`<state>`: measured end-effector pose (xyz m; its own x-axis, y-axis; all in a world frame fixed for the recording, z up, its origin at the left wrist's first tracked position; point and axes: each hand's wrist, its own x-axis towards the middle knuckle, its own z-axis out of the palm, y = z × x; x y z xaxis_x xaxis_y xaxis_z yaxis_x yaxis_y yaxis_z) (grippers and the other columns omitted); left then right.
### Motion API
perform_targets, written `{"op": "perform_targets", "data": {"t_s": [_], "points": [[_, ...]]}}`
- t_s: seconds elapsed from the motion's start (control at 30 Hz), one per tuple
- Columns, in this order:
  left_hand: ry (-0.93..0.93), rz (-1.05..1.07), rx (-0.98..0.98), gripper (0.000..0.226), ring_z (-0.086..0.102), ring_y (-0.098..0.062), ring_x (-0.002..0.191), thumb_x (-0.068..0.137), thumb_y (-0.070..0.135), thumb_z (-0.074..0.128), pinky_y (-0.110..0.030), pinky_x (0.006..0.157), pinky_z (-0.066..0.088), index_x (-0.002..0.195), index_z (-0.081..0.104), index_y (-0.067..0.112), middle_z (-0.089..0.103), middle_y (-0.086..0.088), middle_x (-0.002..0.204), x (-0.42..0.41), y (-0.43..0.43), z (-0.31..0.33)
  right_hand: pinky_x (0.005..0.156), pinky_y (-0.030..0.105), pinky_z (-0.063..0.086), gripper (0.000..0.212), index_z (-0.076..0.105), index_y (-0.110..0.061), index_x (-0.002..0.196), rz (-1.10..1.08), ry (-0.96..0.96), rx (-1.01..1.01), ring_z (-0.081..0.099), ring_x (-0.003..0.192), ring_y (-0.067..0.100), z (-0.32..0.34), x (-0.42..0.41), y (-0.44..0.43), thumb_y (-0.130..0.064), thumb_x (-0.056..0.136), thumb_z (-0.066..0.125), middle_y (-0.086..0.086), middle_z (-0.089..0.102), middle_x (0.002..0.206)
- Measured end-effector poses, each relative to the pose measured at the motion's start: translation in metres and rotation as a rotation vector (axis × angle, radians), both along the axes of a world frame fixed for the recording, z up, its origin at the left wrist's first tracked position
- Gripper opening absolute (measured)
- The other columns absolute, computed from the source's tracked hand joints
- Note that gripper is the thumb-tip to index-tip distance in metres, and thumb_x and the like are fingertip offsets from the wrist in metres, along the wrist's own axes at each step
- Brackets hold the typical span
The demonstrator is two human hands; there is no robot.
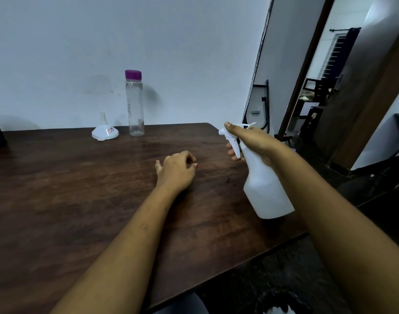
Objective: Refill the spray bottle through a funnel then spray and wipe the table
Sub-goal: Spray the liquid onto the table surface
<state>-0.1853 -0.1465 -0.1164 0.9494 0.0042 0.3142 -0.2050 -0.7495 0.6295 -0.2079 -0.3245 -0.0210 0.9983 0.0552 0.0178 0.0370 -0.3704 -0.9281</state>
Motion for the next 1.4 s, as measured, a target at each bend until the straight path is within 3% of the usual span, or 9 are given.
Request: {"op": "perform_targets", "data": {"t_s": [0.23, 0.57, 0.67, 0.77, 0.87, 1.03, 1.13, 1.27, 1.4], "points": [[0.007, 0.013, 0.013, 0.018, 0.044, -0.023, 0.124, 0.092, 0.031, 0.052, -0.054, 0.113, 0.01, 0.107, 0.06, 0.026, 0.059, 0.001, 0.122, 0.001, 0.003, -0.002, 0.058, 0.026, 0.05, 0.024, 0.064, -0.027, 0.084, -0.076, -0.078, -0.042, 0.053, 0.06, 0.013, -0.001, 0.0, -0.001, -0.045, 0.094, 0.052, 0.005, 0.057, 0.073], [0.006, -0.002, 0.035, 0.019, 0.042, -0.022, 0.126, 0.093, 0.03, 0.051, -0.053, 0.114, 0.006, 0.109, 0.059, 0.025, 0.058, 0.002, 0.124, -0.003, -0.001, -0.001, 0.063, 0.028, 0.059, 0.033, 0.064, -0.019, 0.101, 0.036, 0.036, -0.103, 0.068, 0.091, 0.027, -0.003, 0.002, 0.01, -0.048, 0.094, 0.05, 0.018, 0.067, 0.105], [0.002, -0.009, 0.05, 0.021, 0.041, -0.022, 0.127, 0.093, 0.03, 0.05, -0.054, 0.114, 0.006, 0.111, 0.059, 0.025, 0.058, 0.003, 0.124, -0.005, -0.002, -0.001, 0.055, 0.023, 0.057, 0.039, 0.064, -0.015, 0.102, 0.014, 0.062, -0.117, 0.067, 0.084, 0.024, -0.003, 0.003, 0.011, -0.05, 0.093, 0.05, 0.018, 0.067, 0.105], [-0.012, -0.015, 0.049, 0.021, 0.041, -0.022, 0.126, 0.093, 0.029, 0.05, -0.054, 0.114, 0.006, 0.111, 0.058, 0.024, 0.058, 0.002, 0.124, -0.004, -0.001, 0.0, 0.06, 0.027, 0.057, 0.048, 0.064, -0.009, 0.108, 0.006, 0.094, -0.153, 0.067, 0.081, 0.023, -0.004, 0.007, 0.011, -0.052, 0.092, 0.05, 0.017, 0.068, 0.101], [-0.006, -0.016, 0.066, 0.022, 0.04, -0.022, 0.126, 0.093, 0.029, 0.05, -0.054, 0.115, 0.006, 0.113, 0.058, 0.024, 0.057, 0.002, 0.125, -0.003, 0.0, -0.001, 0.068, 0.029, 0.056, 0.037, 0.064, -0.015, 0.107, 0.028, 0.047, -0.148, 0.062, 0.076, 0.018, -0.005, 0.009, 0.012, -0.046, 0.095, 0.047, 0.014, 0.062, 0.091], [-0.013, -0.012, 0.091, 0.024, 0.039, -0.022, 0.127, 0.093, 0.029, 0.05, -0.054, 0.115, 0.006, 0.116, 0.056, 0.024, 0.056, 0.002, 0.126, -0.001, 0.0, -0.004, 0.058, 0.024, 0.05, 0.035, 0.064, -0.019, 0.112, -0.02, -0.014, -0.16, 0.053, 0.064, 0.013, -0.004, 0.011, 0.004, -0.045, 0.096, 0.048, 0.005, 0.054, 0.076], [-0.016, -0.008, 0.094, 0.025, 0.039, -0.022, 0.127, 0.093, 0.03, 0.049, -0.054, 0.115, 0.005, 0.116, 0.056, 0.025, 0.056, 0.003, 0.127, -0.001, 0.0, -0.005, 0.061, 0.026, 0.056, 0.029, 0.065, -0.021, 0.097, 0.022, 0.051, -0.118, 0.06, 0.068, 0.016, -0.004, 0.009, 0.001, -0.046, 0.094, 0.05, 0.008, 0.06, 0.081], [-0.026, -0.001, 0.074, 0.025, 0.039, -0.022, 0.127, 0.093, 0.029, 0.05, -0.053, 0.115, 0.005, 0.117, 0.056, 0.024, 0.057, 0.003, 0.126, 0.0, 0.0, -0.006, 0.065, 0.028, 0.058, 0.028, 0.064, -0.019, 0.094, 0.05, 0.092, -0.097, 0.063, 0.072, 0.018, -0.004, 0.007, 0.002, -0.044, 0.094, 0.051, 0.012, 0.063, 0.086], [-0.028, -0.017, 0.037, 0.025, 0.039, -0.021, 0.128, 0.093, 0.028, 0.049, -0.053, 0.115, 0.006, 0.117, 0.056, 0.025, 0.056, 0.003, 0.127, -0.001, -0.002, -0.008, 0.059, 0.025, 0.051, 0.033, 0.066, -0.019, 0.109, 0.031, 0.025, -0.154, 0.055, 0.064, 0.013, -0.006, 0.009, 0.002, -0.044, 0.095, 0.05, 0.006, 0.054, 0.075]]}}
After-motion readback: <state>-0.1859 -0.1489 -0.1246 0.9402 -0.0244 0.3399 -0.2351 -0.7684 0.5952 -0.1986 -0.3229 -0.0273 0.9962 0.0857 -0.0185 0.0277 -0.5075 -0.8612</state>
